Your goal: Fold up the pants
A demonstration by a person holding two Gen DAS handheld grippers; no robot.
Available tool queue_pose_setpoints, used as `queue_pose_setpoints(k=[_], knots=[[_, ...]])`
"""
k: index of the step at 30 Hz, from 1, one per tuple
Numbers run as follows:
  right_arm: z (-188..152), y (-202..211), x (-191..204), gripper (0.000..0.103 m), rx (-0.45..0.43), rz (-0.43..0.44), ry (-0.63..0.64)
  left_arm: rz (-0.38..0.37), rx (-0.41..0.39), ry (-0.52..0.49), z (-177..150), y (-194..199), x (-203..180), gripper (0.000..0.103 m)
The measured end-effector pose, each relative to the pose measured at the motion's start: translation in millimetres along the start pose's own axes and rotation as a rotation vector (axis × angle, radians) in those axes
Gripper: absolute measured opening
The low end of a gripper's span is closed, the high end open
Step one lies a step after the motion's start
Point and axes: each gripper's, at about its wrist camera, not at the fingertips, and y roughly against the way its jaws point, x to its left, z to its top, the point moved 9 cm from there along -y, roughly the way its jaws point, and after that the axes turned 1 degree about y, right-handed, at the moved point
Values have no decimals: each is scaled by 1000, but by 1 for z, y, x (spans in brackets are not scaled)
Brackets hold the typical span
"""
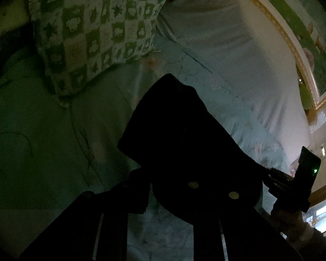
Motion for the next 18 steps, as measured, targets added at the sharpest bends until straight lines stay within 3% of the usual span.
queue_pose_setpoints(k=[6, 13, 16, 18], knots=[[-7, -47, -2, 17, 27, -146, 78, 110, 24, -66, 1, -30, 20, 16], [-13, -70, -8, 17, 60, -152, 5, 170, 90, -132, -7, -65, 45, 17], [-21, -78, -12, 23, 86, -172, -22, 191, 129, -142, -14, -77, 55, 23], [-21, -76, -16, 32, 90, -185, -54, 187, 138, -136, -14, -76, 58, 27]])
